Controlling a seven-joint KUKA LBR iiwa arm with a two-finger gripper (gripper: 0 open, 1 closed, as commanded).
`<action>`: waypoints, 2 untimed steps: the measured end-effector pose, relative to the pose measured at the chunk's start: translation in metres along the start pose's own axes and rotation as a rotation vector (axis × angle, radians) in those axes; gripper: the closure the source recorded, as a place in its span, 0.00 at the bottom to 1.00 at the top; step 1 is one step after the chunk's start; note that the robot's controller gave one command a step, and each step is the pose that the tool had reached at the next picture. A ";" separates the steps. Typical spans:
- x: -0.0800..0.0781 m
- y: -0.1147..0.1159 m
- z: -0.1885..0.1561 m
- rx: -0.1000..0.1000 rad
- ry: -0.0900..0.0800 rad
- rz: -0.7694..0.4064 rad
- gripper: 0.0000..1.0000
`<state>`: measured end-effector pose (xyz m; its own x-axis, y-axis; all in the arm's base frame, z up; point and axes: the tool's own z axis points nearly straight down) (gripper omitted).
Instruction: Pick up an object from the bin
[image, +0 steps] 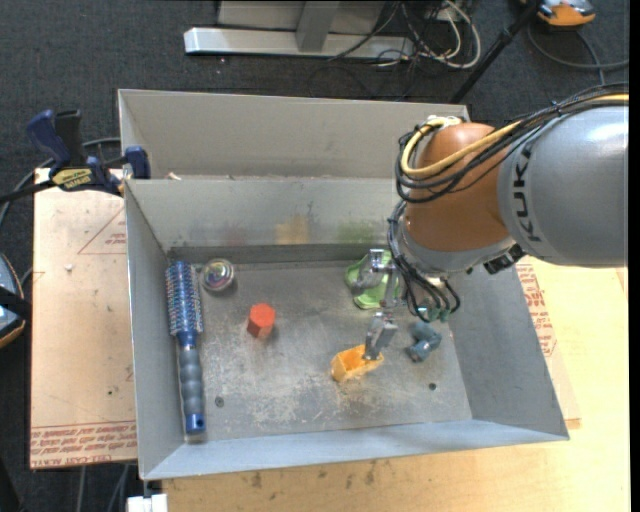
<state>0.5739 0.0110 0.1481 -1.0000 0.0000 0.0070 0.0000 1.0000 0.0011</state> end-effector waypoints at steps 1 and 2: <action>0.052 -0.005 0.064 0.000 0.000 -0.245 0.00; 0.061 0.034 0.073 0.006 -0.017 -0.458 0.00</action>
Offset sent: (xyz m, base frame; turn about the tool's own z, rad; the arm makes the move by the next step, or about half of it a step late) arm -0.0508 -0.0054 -0.0604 -0.2472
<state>0.5121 0.0451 0.0760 -0.8968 -0.4423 -0.0091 -0.4423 0.8969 -0.0056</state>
